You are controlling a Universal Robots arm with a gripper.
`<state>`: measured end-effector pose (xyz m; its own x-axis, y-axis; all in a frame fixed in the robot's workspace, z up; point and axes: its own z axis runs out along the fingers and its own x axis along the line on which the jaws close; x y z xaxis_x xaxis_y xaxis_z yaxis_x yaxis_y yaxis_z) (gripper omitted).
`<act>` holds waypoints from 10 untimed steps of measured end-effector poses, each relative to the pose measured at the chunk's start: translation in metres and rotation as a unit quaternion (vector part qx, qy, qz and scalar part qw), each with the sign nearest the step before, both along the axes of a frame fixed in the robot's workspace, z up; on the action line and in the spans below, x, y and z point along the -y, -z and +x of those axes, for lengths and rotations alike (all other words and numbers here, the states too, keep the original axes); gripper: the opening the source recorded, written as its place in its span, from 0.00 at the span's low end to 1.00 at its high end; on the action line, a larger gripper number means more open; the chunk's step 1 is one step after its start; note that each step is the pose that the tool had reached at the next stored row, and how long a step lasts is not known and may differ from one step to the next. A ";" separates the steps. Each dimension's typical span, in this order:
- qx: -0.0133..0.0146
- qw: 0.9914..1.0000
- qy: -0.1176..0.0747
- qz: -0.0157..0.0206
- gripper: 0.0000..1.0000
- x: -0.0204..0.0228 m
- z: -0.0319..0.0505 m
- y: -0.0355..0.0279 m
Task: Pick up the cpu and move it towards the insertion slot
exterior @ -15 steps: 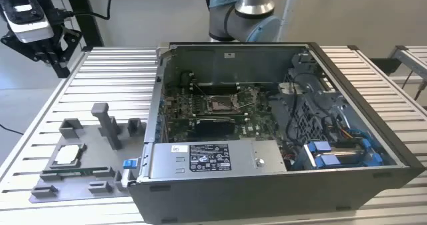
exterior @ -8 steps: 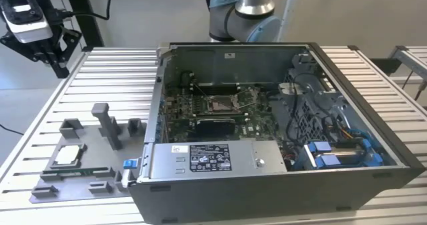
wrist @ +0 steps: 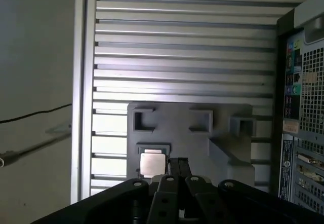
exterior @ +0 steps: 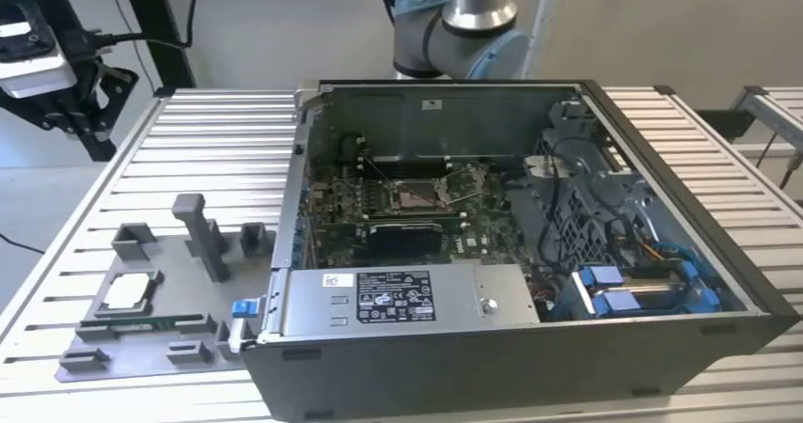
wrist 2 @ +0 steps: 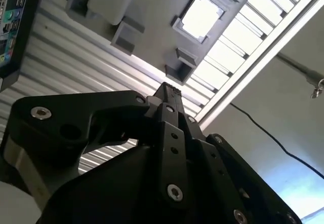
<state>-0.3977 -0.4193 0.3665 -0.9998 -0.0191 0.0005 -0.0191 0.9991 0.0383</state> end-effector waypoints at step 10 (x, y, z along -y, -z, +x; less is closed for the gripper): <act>0.000 1.000 0.000 0.000 0.00 0.0162 -0.0123 0.0028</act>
<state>-0.4100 -0.4355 0.3637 -0.9998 -0.0191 0.0004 -0.0190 0.9991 0.0383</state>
